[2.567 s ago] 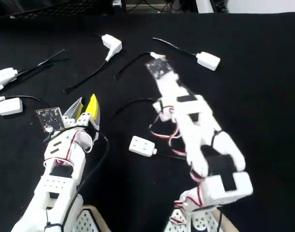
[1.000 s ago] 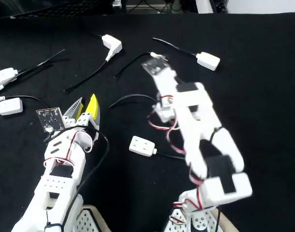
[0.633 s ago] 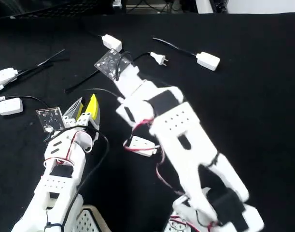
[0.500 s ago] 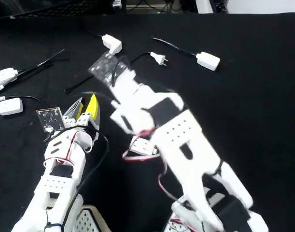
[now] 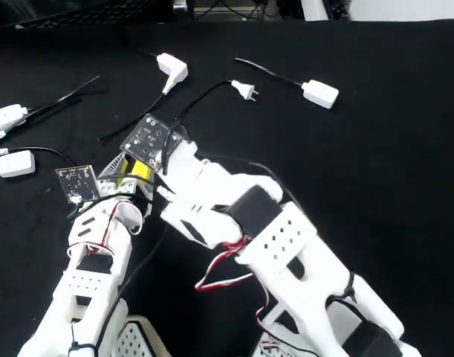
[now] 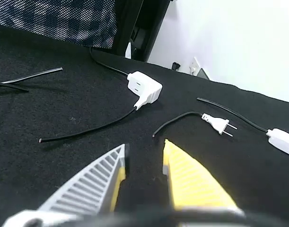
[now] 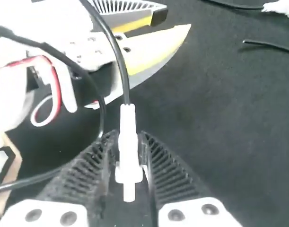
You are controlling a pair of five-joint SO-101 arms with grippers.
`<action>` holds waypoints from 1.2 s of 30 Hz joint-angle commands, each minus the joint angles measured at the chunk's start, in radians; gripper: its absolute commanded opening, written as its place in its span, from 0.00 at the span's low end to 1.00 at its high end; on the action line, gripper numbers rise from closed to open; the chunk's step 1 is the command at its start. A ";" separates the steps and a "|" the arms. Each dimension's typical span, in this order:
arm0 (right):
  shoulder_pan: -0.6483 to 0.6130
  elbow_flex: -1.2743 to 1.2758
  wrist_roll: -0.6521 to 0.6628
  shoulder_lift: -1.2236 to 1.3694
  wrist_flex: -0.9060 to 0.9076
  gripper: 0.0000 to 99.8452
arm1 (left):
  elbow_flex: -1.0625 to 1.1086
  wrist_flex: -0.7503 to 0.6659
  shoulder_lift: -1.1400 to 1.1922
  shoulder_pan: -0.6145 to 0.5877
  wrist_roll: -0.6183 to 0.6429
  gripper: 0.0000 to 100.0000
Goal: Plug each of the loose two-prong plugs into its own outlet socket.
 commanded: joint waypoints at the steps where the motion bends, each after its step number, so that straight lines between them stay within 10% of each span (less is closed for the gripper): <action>1: 0.000 0.025 0.040 -0.041 -0.043 0.01 | 0.018 -0.008 -0.014 0.071 -0.002 0.15; 36: 0.089 0.217 0.089 -0.007 -0.287 0.01 | 0.033 0.092 -0.299 0.157 -0.089 0.15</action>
